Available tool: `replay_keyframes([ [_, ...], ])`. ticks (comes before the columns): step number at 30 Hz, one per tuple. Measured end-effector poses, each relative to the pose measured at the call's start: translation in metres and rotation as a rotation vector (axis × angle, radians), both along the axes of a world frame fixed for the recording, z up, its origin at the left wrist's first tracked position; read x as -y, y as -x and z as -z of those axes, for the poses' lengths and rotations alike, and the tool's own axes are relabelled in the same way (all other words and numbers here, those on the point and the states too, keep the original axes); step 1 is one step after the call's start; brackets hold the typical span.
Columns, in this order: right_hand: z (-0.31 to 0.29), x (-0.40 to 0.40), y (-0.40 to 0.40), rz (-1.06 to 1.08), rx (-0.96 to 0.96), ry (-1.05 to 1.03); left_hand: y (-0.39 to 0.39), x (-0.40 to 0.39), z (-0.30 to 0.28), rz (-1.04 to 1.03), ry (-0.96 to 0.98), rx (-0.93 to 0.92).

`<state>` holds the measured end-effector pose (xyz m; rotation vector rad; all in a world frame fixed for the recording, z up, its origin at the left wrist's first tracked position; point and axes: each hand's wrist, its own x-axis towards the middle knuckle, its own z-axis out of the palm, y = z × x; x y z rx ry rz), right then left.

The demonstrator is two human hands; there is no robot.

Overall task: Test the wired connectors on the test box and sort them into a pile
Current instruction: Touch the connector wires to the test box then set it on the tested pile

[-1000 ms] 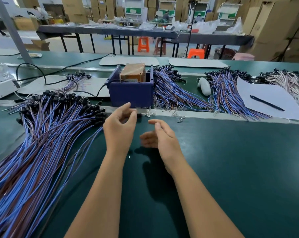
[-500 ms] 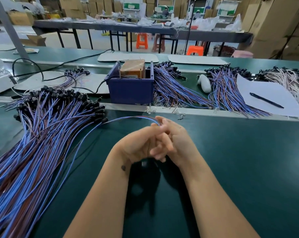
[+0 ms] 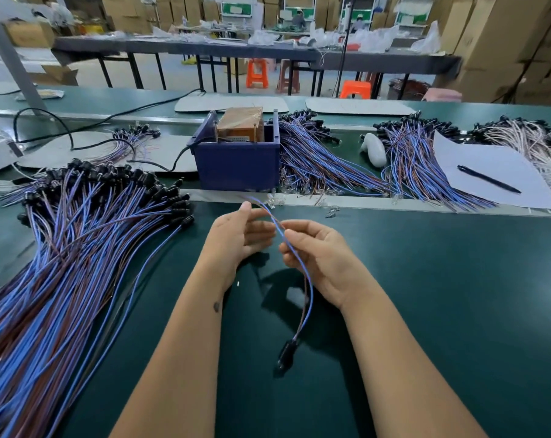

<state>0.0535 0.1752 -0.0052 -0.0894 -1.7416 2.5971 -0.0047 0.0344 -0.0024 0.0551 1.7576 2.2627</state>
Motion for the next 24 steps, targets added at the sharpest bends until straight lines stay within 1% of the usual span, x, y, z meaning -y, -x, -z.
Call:
replay_keyframes([
  [3,0.001,0.009,-0.001,-0.023,-0.019,-0.207,0.0,-0.006,0.002,-0.101,-0.048,-0.085],
  [6,0.001,0.016,-0.002,-0.044,-0.028,-0.354,0.0,-0.006,0.005,-0.124,-0.046,-0.1],
  [8,0.001,0.021,-0.002,-0.035,-0.029,-0.396,0.001,-0.004,0.006,-0.119,-0.075,-0.095],
  [10,0.001,0.026,-0.002,0.019,-0.029,-0.388,0.002,-0.003,0.008,-0.102,-0.099,-0.114],
  [13,0.004,0.03,0.0,0.164,-0.043,-0.447,0.001,-0.005,0.01,-0.08,-0.017,-0.166],
  [18,0.01,0.032,0.002,0.315,-0.064,-0.686,-0.001,-0.007,0.011,-0.092,0.063,-0.176],
  [21,0.011,0.031,0.005,0.361,-0.065,-0.799,-0.001,-0.007,0.013,-0.075,0.122,-0.215],
  [24,0.012,0.031,0.006,0.364,-0.046,-0.828,0.0,-0.012,0.016,-0.079,0.141,-0.245],
])
